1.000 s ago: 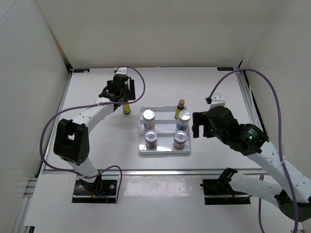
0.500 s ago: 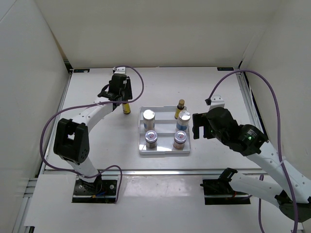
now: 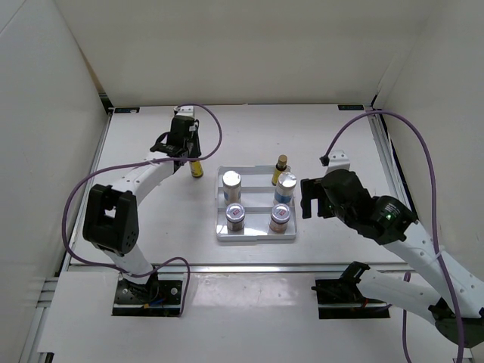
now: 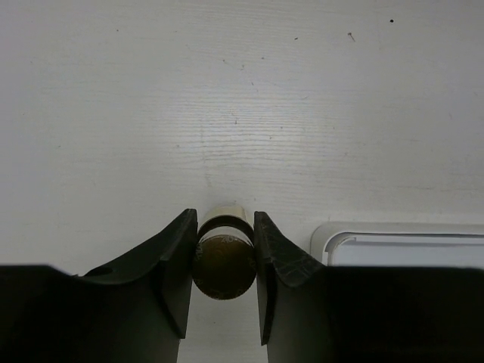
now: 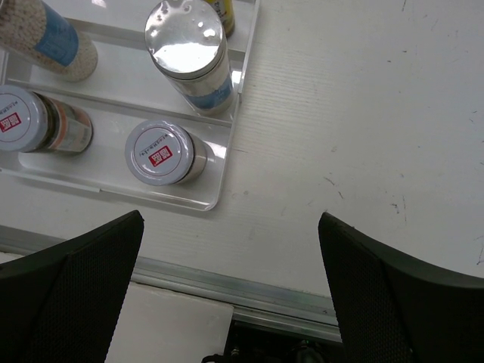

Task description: Organize the condiment bottles

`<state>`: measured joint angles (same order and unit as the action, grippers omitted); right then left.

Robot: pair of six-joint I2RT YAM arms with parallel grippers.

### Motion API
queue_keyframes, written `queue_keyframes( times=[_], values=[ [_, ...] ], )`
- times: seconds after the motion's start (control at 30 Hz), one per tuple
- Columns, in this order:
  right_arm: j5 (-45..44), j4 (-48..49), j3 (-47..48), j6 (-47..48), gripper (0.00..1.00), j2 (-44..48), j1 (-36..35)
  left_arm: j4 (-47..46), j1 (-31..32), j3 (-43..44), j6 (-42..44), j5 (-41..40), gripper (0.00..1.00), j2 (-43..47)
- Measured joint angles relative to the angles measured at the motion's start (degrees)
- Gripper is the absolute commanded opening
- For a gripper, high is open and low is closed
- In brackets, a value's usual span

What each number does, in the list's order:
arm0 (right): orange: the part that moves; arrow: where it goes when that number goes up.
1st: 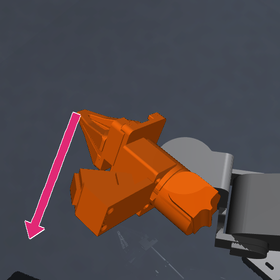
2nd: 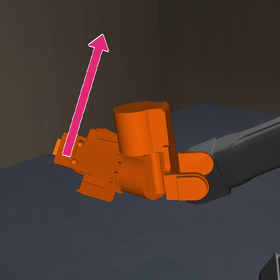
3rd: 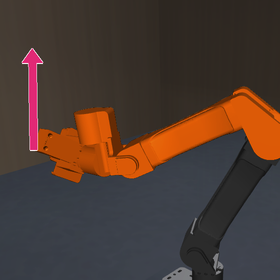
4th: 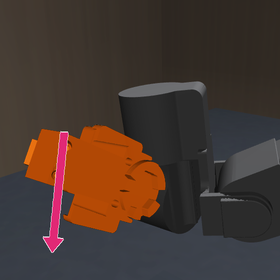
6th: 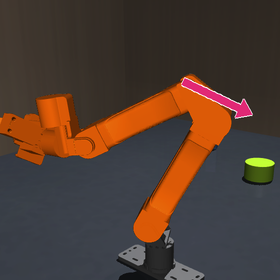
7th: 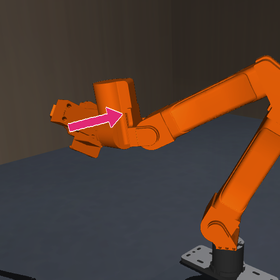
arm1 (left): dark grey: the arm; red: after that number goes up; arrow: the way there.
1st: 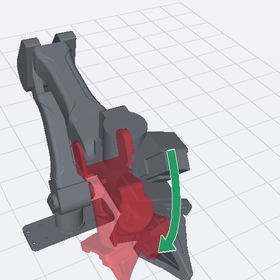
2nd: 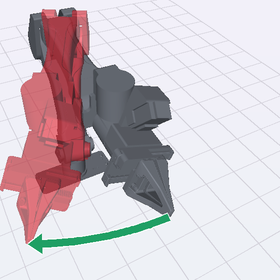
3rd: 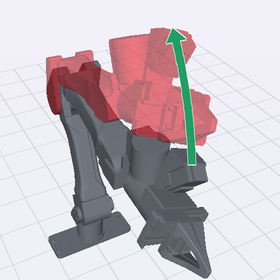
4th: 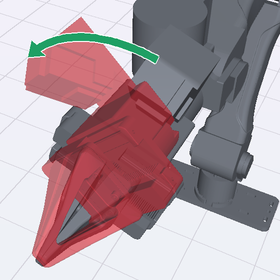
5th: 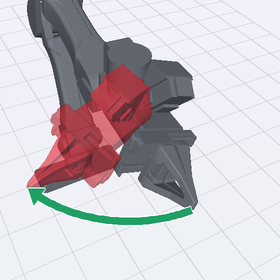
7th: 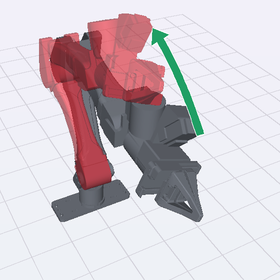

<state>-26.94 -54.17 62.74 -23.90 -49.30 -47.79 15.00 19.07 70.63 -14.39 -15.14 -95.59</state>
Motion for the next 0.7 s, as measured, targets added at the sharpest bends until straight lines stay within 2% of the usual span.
queue_keyframes(
  times=[0.03,0.1,0.3,0.7],
  values=[
    [-0.02,-0.09,-0.26,-0.02,1.0,0.04,0.0,0.0,-0.15,0.02,-0.09,0.17,0.15,0.0],
    [-0.02,-0.17,-0.76,-0.04,1.0,0.24,0.0,0.26,-0.26,0.22,-0.07,0.5,0.11,0.02],
    [-0.04,-0.33,-1.38,-0.37,1.0,1.38,0.0,3.85,1.29,1.27,-0.09,-0.96,0.11,1.92],
    [0.11,-0.61,-2.27,-1.09,1.0,1.53,0.0,0.31,13.88,7.19,-0.11,-3.39,0.11,7.23]
  ],
)
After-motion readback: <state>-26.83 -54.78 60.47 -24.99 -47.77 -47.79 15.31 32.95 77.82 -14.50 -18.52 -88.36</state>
